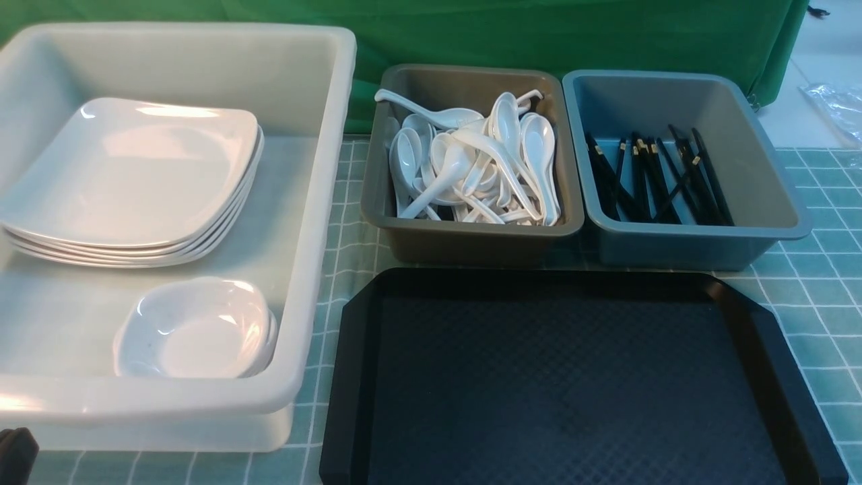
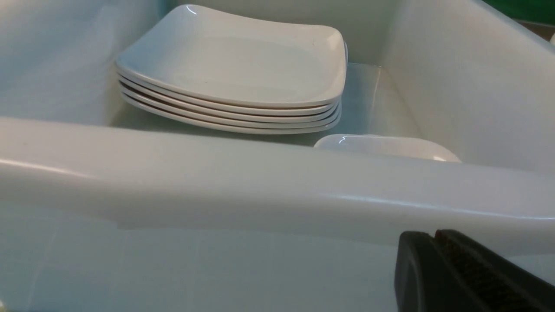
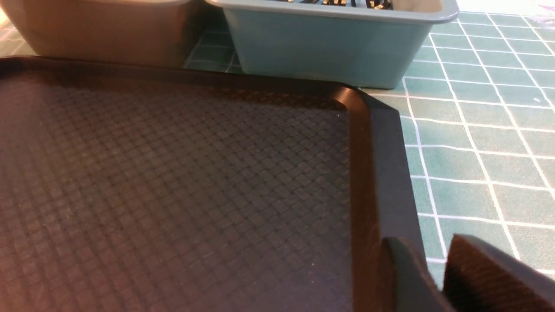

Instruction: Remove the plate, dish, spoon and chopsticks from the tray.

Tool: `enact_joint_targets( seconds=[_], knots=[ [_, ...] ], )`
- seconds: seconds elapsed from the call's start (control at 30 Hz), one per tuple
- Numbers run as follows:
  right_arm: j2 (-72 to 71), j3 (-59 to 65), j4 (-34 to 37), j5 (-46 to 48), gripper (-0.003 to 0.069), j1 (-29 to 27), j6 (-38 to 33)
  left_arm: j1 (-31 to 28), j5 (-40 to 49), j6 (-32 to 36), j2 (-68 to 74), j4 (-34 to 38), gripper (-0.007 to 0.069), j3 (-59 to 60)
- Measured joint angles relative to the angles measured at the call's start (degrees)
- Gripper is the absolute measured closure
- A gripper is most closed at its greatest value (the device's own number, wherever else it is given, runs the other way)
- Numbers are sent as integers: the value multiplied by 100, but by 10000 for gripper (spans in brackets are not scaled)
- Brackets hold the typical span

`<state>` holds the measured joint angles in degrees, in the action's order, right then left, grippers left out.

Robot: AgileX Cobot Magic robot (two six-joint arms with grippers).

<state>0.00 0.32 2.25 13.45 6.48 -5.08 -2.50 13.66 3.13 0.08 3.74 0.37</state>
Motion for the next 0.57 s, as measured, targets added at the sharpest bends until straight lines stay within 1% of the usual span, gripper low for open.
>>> enact_joint_targets(
  seconds=[0.33,0.57],
  knots=[
    [0,0,0,0,426,0,6,0,0,54,0,0,608,0],
    [0,0,0,0,422,0,6,0,0,65,0,0,608,0]
  ],
)
